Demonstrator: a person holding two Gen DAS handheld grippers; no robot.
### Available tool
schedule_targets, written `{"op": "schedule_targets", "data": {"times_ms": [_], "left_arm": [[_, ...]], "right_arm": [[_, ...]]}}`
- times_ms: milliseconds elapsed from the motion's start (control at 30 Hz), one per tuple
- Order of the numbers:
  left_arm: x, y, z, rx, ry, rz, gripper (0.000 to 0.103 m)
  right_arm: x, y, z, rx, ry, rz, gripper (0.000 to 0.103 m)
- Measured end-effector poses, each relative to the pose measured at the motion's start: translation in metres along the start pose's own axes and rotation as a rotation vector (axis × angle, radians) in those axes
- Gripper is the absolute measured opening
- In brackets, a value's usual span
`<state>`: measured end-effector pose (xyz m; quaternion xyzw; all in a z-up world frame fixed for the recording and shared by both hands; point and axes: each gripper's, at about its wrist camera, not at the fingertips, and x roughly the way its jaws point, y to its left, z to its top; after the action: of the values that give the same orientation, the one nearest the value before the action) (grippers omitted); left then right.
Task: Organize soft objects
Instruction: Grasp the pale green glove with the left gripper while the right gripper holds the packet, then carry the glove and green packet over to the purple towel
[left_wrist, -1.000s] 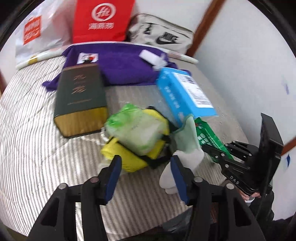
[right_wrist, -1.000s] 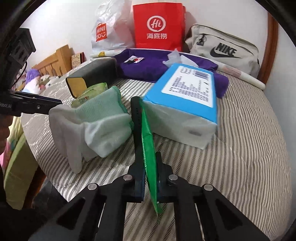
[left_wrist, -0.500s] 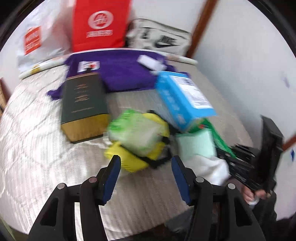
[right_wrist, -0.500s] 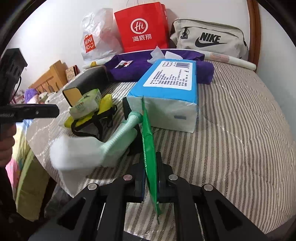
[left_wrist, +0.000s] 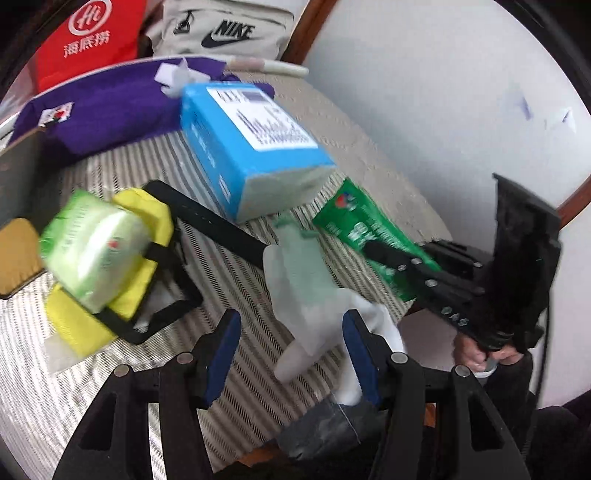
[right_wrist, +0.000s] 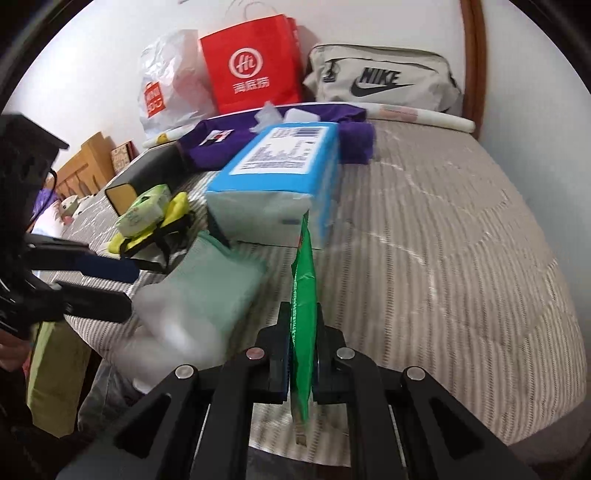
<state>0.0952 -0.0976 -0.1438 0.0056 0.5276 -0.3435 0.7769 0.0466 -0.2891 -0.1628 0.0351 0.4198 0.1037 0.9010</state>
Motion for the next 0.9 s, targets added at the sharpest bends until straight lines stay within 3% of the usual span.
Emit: {"op": "schedule_targets", "data": {"times_ms": [167,300,367,400,433,500,667,900], "left_arm": [[0.025,-0.011,0.001,0.022,0.028,0.04,0.055],[0.032,-0.023,0.002,0.06,0.005,0.066,0.055],[0.034,-0.026,0.003,0.08,-0.012,0.069,0.043],[0.034,-0.027,0.003,0.085,-0.013,0.069,0.028],[0.035,-0.027,0.003,0.087,-0.013,0.06,0.019],[0.033,-0.026,0.002,0.095,-0.024,0.05,0.013],[0.009,-0.023,-0.013,0.126,-0.074,0.095,0.012],[-0.034,0.011,-0.04,-0.022,-0.142,0.122,0.012]], "right_arm": [[0.003,-0.014,-0.006,0.043,0.008,0.011,0.008],[0.008,-0.012,-0.01,0.043,0.014,0.011,0.008],[0.007,-0.013,-0.011,0.044,0.014,0.011,0.008],[0.006,-0.013,-0.011,0.044,0.015,0.011,0.008],[0.006,-0.014,-0.011,0.047,0.015,0.009,0.008],[0.005,-0.015,-0.01,0.055,0.015,0.009,0.008],[0.009,-0.01,-0.01,0.045,0.018,0.009,0.008],[0.013,0.005,-0.008,0.022,0.018,0.027,0.008]]}}
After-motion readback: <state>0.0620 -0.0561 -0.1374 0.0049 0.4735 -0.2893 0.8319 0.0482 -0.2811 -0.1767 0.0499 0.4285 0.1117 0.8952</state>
